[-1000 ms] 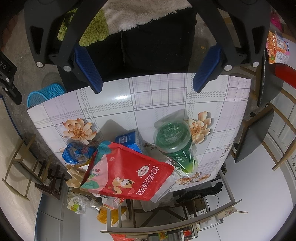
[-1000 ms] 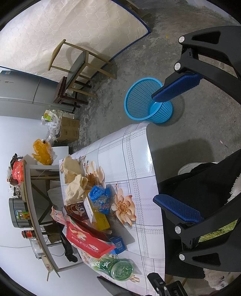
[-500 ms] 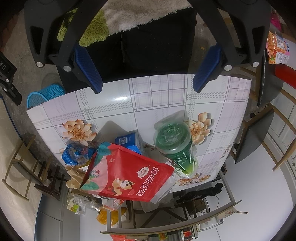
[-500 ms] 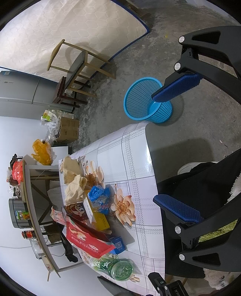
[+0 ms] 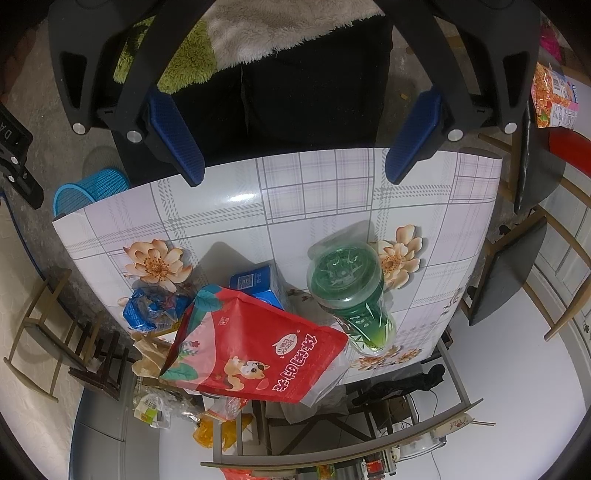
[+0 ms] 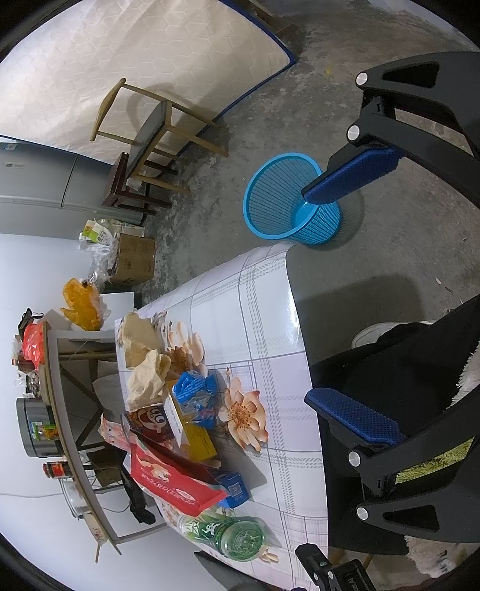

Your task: Collect trash

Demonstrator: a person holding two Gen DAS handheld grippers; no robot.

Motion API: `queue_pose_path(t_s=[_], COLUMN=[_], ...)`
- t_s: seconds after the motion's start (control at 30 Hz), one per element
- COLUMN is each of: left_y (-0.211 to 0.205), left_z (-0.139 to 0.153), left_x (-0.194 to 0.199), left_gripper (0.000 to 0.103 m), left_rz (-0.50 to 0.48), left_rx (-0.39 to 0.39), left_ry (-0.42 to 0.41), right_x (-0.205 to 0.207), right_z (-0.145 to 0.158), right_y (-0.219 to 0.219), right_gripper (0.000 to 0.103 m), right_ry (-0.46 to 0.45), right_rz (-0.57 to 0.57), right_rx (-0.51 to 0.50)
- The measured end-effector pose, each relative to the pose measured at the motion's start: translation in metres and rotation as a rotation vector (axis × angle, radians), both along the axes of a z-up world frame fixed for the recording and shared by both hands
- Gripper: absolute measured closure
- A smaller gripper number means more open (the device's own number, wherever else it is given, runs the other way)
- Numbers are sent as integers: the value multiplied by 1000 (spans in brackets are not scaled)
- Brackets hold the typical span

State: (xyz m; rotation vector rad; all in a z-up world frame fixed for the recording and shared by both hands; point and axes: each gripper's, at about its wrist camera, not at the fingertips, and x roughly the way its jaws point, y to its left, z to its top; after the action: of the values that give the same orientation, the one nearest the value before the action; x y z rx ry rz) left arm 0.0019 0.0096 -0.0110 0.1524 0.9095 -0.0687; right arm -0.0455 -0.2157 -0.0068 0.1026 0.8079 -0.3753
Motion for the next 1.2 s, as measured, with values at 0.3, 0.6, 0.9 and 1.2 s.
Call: queue_pose_path(t_s=[0.3, 0.6, 0.9, 1.2], left_y=[-1, -2, -2, 2], left_z=[-1, -1, -1, 0], left_x=[0, 0, 0, 0], left_gripper=[9, 9, 9, 9], left_rz=[2, 4, 4, 13], left_rx=[2, 3, 3, -3], left_ry=[4, 10, 11, -1], right_x=[0, 0, 0, 2], right_z=[0, -1, 0, -1], right_y=[0, 0, 1, 2], right_gripper=[6, 6, 6, 6], right_ry=[0, 1, 2, 15], right_rz=[0, -1, 1, 14], right_rx=[2, 5, 7, 17])
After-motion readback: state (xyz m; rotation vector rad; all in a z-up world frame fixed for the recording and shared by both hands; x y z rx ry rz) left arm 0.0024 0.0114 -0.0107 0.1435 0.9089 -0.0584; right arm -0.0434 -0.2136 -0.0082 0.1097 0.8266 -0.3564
